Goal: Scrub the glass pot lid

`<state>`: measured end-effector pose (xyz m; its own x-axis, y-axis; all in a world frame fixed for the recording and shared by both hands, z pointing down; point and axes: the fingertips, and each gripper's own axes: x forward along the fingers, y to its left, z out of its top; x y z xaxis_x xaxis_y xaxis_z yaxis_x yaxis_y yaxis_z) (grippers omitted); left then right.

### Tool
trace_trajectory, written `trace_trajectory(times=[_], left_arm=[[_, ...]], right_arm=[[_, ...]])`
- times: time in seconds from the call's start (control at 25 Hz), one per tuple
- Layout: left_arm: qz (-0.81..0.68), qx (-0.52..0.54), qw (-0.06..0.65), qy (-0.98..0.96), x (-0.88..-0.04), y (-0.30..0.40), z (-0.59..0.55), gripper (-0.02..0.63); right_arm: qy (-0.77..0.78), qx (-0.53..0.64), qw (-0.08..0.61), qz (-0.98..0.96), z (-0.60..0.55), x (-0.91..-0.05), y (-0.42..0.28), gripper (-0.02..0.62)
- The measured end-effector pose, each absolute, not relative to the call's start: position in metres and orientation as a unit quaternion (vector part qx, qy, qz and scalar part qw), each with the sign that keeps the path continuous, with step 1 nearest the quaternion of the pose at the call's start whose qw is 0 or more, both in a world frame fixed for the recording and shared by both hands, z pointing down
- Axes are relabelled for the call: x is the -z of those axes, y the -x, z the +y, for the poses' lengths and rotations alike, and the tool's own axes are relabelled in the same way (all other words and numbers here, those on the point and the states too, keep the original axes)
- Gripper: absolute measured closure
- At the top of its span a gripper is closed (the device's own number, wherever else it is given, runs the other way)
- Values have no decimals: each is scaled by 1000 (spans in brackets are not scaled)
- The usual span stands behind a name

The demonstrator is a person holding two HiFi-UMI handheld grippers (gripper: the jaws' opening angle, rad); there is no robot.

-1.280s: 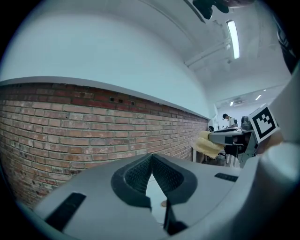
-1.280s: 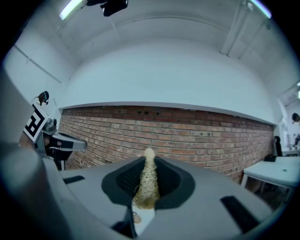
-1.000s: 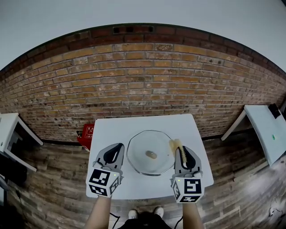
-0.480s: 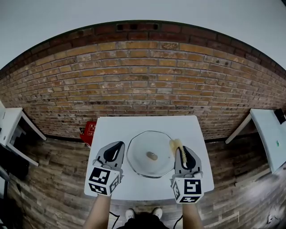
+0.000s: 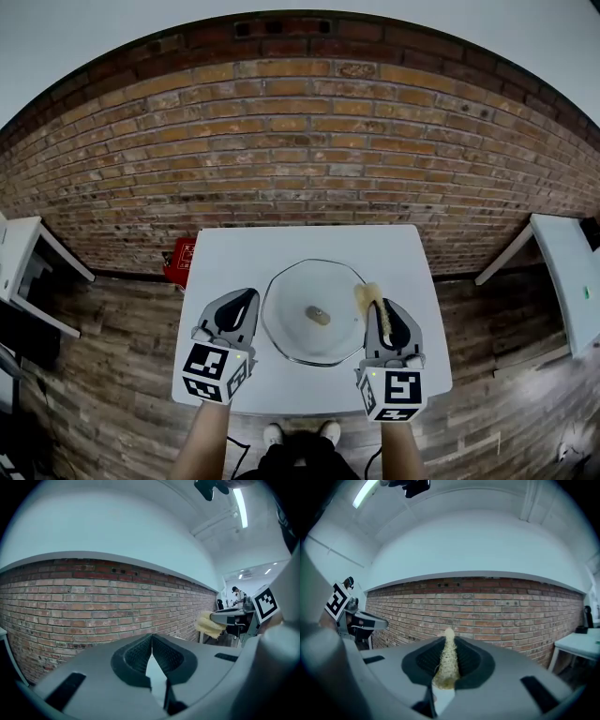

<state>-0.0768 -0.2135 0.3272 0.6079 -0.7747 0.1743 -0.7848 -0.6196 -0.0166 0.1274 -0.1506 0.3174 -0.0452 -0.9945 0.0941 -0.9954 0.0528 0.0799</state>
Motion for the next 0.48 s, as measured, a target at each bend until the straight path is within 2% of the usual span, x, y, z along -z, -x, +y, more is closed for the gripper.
trace_trajectory(times=[0.48], left_arm=[[-440, -113, 64, -888, -376, 76, -220, 594]], right_arm=[[-680, -30, 78, -729, -163, -358, -124, 537]])
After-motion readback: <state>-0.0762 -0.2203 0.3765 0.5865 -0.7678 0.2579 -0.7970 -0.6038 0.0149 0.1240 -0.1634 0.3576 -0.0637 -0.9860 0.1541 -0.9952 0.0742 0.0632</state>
